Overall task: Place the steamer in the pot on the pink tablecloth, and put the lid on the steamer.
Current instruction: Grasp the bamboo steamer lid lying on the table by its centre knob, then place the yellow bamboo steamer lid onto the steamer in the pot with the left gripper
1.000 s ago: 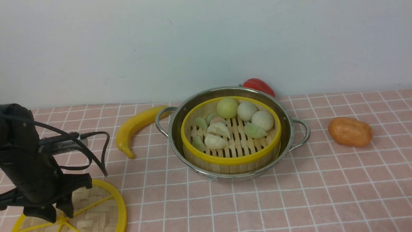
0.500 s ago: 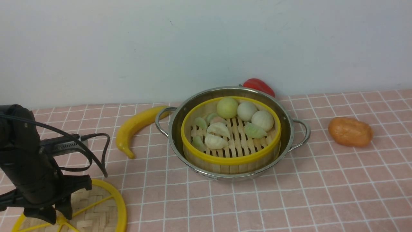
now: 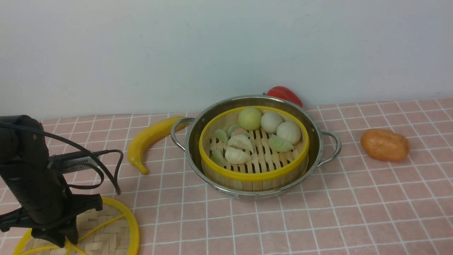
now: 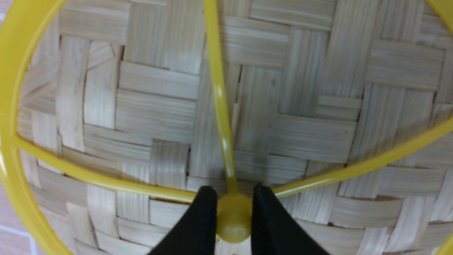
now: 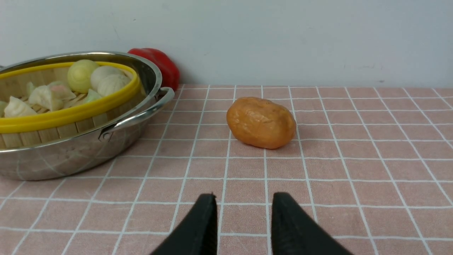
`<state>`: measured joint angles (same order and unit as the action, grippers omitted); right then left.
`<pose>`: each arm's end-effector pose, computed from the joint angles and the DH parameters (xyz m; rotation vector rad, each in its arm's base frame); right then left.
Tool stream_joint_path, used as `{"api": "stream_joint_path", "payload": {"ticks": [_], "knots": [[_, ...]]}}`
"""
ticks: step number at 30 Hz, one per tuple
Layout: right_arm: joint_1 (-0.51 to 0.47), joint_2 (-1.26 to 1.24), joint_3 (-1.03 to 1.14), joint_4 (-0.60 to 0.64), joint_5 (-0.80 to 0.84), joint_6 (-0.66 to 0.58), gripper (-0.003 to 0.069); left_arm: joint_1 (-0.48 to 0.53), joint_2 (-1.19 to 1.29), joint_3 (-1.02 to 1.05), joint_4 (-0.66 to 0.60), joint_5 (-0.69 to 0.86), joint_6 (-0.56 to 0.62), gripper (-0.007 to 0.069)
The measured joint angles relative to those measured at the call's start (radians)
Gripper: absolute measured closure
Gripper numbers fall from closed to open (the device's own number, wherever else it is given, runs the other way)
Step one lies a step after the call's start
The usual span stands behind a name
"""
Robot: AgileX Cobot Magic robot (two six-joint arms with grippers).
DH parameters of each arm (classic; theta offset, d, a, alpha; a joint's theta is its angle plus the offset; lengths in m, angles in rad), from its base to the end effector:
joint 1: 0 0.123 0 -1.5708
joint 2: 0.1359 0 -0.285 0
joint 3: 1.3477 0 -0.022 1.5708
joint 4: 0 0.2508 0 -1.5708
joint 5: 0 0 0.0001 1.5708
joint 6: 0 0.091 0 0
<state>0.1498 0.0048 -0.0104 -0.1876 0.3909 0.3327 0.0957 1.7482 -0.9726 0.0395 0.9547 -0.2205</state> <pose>0.0528 0.0014 0.1819 0.0578 1.8636 0.1476 0.2873 0.0305 0.1611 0.4471 -3.0382 -0.0551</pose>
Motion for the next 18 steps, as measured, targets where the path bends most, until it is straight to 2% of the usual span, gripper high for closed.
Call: {"api": "stream_joint_path", "payload": {"ticks": [9, 18], "knots": [[0.0, 0.0, 0.0, 0.0, 0.0, 0.0, 0.0416, 0.0, -0.041, -0.058, -0.003, 0.047, 0.073, 0.0511], [0.0, 0.0, 0.0, 0.0, 0.0, 0.003, 0.0416, 0.0, -0.142, -0.224, -0.01, 0.174, 0.2, 0.0511]]}}
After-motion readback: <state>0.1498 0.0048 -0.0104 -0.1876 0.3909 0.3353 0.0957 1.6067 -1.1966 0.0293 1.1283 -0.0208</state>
